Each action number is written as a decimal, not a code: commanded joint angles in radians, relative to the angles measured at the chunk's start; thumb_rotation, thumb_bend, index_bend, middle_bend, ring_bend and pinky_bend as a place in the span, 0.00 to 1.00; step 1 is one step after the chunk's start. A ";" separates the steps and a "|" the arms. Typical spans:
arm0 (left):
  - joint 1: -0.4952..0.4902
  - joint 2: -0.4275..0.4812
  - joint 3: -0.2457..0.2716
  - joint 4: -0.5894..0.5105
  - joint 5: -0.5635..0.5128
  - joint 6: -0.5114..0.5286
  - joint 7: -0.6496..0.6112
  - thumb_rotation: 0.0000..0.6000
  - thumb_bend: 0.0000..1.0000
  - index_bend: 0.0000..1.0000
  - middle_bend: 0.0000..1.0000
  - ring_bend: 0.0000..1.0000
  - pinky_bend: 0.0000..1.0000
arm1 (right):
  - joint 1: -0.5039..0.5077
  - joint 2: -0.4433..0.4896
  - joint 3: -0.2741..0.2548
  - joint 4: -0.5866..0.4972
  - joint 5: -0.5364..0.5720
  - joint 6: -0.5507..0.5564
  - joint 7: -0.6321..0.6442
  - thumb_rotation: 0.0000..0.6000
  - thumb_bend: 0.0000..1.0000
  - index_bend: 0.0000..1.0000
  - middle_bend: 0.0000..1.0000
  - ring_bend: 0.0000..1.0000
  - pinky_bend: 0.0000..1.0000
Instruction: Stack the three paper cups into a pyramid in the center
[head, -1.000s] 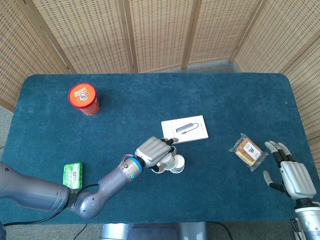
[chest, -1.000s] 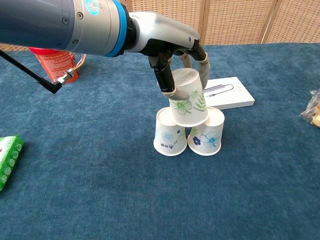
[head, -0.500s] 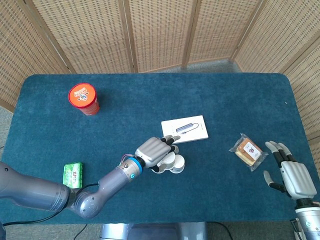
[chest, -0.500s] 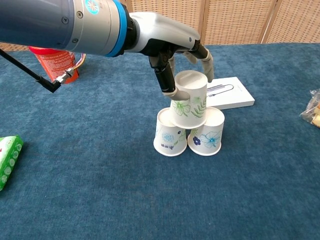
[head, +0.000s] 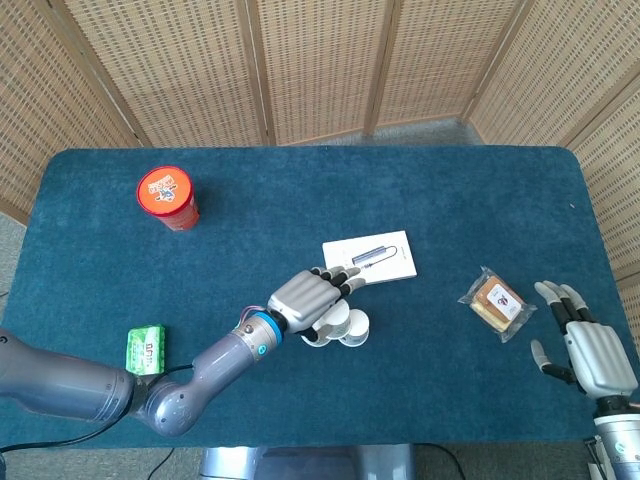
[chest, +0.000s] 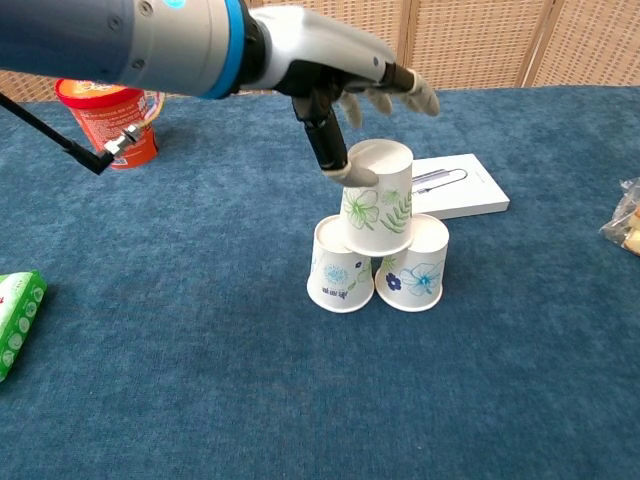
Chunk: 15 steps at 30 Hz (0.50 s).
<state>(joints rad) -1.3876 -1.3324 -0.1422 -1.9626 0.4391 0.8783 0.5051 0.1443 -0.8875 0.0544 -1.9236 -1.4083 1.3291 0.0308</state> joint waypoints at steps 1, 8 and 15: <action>0.019 0.043 -0.003 -0.038 0.023 0.010 -0.014 1.00 0.45 0.00 0.00 0.00 0.06 | 0.000 -0.005 0.005 0.001 0.008 0.004 -0.012 1.00 0.50 0.07 0.10 0.00 0.34; 0.095 0.168 0.006 -0.141 0.110 0.066 -0.050 1.00 0.45 0.00 0.00 0.00 0.00 | 0.002 -0.002 0.015 0.006 0.016 0.007 -0.011 1.00 0.50 0.06 0.10 0.00 0.34; 0.247 0.345 0.041 -0.264 0.276 0.142 -0.125 1.00 0.45 0.00 0.00 0.00 0.00 | 0.015 0.006 0.029 0.013 0.020 0.001 -0.015 1.00 0.50 0.06 0.09 0.00 0.28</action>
<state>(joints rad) -1.1889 -1.0378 -0.1166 -2.1858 0.6651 0.9911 0.4123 0.1586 -0.8821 0.0826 -1.9106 -1.3882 1.3308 0.0158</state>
